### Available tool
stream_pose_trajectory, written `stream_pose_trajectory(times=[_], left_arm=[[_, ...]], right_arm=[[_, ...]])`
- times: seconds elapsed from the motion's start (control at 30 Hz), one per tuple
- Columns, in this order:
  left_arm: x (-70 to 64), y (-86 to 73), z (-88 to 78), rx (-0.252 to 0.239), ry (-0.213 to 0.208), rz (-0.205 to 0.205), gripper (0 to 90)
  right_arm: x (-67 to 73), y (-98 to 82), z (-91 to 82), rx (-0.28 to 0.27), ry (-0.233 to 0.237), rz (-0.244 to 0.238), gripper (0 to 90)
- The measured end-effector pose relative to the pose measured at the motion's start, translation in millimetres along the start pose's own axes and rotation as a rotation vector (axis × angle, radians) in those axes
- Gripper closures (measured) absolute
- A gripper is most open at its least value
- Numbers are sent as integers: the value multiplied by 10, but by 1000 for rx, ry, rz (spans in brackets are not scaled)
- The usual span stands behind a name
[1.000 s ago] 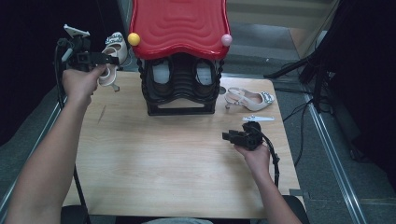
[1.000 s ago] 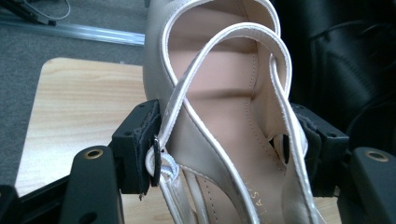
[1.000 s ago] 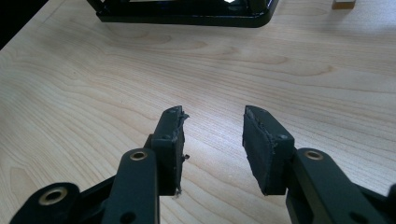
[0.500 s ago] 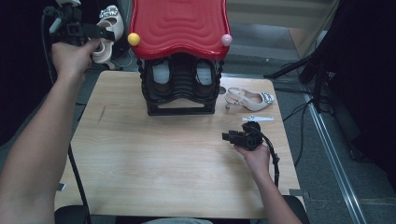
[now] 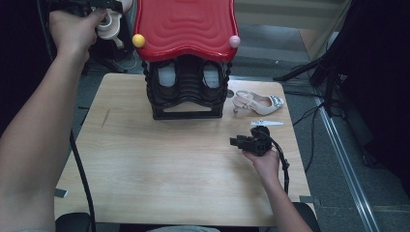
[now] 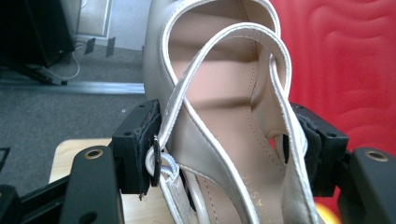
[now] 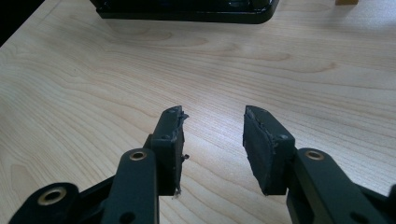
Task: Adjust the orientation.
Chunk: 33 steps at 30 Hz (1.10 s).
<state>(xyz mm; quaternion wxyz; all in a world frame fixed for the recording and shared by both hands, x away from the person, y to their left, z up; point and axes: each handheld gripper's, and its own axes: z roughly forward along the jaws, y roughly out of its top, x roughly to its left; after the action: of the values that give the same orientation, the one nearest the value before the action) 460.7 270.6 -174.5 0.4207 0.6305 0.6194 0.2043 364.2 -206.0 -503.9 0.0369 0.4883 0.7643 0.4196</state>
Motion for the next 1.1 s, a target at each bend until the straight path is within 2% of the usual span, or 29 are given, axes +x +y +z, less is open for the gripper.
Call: stream_pose_trajectory(times=[0.1,0.17,0.27,0.33,0.5,0.63,0.73,0.8,0.87,1.1], left_arm=[[-175,91,-4,-17,-27,4,332],[-284,132,14,-25,-21,19,333],[-421,167,73,-30,-55,18,334],[-514,183,129,-9,-49,44,335],[-682,165,286,-27,-54,33,337],[-830,141,376,-18,-52,51,337],[-896,115,427,-28,-58,47,336],[-930,92,464,-32,-36,69,335],[-952,67,497,-28,-17,70,334],[-987,-25,552,-21,-25,92,282]], right_arm=[[0,0,-3,0,1,0,592],[1,-2,-6,2,2,1,592],[-1,-5,-12,-2,3,4,591],[-2,-5,-18,-3,4,4,591],[2,-7,-13,-1,7,6,591],[8,-7,-10,-2,10,3,590],[4,-9,-16,0,10,6,591],[2,-9,-22,-2,9,5,591],[2,-11,-29,-3,9,3,591],[-1,-11,-23,-2,5,4,590]])
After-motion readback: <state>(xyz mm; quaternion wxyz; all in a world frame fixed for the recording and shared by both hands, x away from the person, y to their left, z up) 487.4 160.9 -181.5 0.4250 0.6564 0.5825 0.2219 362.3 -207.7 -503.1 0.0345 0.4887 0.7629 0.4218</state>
